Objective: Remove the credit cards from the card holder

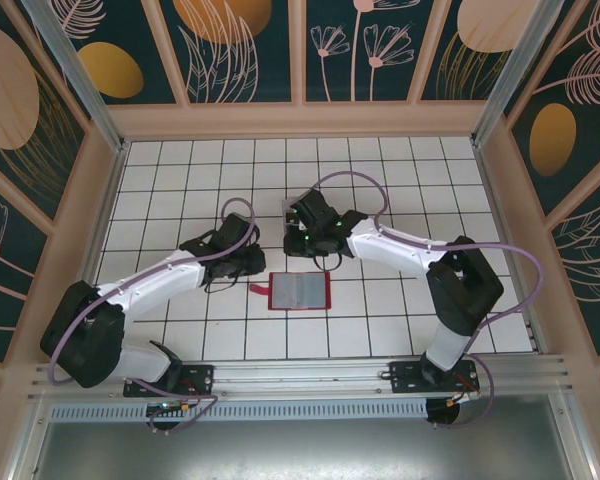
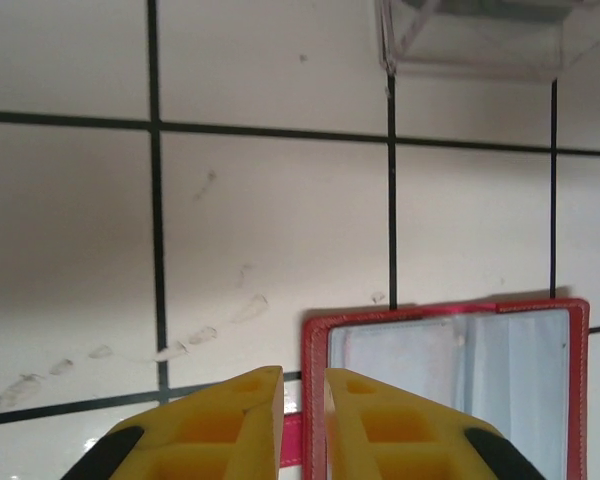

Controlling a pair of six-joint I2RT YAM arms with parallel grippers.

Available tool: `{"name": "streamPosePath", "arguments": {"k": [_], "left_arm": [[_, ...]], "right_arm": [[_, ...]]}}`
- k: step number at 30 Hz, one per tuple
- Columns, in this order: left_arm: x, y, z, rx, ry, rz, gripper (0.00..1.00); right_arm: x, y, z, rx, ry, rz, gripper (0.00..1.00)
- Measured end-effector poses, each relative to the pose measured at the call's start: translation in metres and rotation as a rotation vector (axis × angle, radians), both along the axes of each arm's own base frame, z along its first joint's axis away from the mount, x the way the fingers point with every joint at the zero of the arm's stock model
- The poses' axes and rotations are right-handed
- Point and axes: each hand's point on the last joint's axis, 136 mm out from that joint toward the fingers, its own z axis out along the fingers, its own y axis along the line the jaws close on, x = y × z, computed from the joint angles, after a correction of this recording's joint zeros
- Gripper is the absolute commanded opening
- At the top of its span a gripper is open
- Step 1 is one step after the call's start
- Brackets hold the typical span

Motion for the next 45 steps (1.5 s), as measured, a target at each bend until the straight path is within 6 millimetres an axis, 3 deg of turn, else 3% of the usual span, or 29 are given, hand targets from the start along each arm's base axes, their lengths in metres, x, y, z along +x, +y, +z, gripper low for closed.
{"name": "streamPosePath", "arguments": {"k": [9,21,30,45], "left_arm": [[0.016,0.029,0.008,0.017,-0.031,0.036,0.20],[0.012,0.036,0.014,0.034,-0.061,0.037,0.21],[0.003,0.043,0.030,0.001,-0.118,0.049,0.22],[-0.004,0.042,0.022,-0.032,-0.105,0.052,0.23]], "right_arm": [[-0.036,0.005,-0.025,-0.009,0.099,0.013,0.17],[-0.062,0.021,-0.036,0.013,0.171,0.033,0.17],[-0.066,0.029,-0.059,-0.023,0.213,0.046,0.19],[-0.068,0.041,-0.076,-0.045,0.244,0.065,0.26]]}}
